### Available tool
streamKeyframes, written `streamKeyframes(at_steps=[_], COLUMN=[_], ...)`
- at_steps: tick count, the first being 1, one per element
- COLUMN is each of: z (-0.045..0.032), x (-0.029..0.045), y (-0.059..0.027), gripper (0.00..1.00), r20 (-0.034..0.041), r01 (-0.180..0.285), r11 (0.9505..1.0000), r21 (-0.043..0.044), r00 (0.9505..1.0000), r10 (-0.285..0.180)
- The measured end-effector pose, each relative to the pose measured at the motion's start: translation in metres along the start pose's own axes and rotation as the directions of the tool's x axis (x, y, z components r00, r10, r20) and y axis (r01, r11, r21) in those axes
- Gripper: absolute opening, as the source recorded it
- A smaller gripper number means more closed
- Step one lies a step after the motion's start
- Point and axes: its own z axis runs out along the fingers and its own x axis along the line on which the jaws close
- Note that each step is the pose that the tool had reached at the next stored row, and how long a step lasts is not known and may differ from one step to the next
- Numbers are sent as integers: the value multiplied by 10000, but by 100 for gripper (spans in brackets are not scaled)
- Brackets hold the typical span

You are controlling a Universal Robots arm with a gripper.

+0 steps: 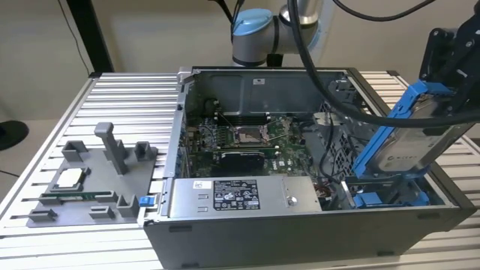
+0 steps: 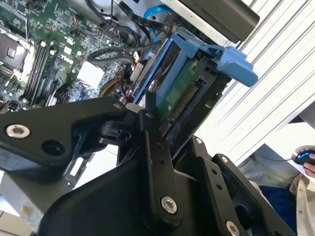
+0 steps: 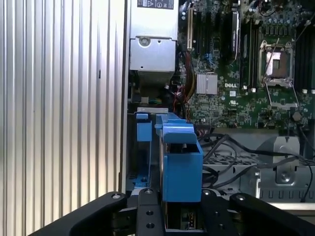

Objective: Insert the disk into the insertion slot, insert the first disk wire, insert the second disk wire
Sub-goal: 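Insert the disk into the insertion slot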

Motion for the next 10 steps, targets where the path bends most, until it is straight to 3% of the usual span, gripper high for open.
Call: streamKeyframes(at_steps=[6,10], z=[-6,49], x=[70,75], y=[5,19], gripper=[0,0], r20=[0,-4], r01=[8,14], r11=[9999,9997], r21=[136,240], r00=[10000,10000], r10=[-8,-13])
